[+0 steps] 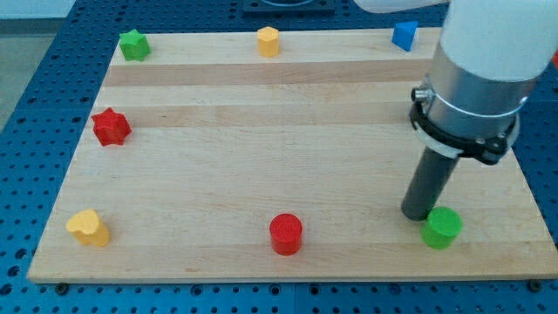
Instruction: Bring the green circle toward the bottom right corner
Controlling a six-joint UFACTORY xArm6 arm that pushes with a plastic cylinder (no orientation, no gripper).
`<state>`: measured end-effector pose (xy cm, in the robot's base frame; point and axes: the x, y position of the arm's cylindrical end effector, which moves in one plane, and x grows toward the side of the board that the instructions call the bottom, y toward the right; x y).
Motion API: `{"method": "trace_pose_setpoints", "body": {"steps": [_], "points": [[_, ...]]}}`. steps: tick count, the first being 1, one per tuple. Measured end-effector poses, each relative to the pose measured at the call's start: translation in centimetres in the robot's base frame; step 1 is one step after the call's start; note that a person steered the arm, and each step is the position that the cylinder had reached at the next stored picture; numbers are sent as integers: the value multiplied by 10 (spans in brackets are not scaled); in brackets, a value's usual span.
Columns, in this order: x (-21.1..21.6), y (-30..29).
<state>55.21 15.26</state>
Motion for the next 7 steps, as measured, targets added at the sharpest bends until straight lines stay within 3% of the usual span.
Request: {"method": "trace_pose_setpoints", "body": {"steps": [3,7], "points": [[1,-30],[31,-10]]}}
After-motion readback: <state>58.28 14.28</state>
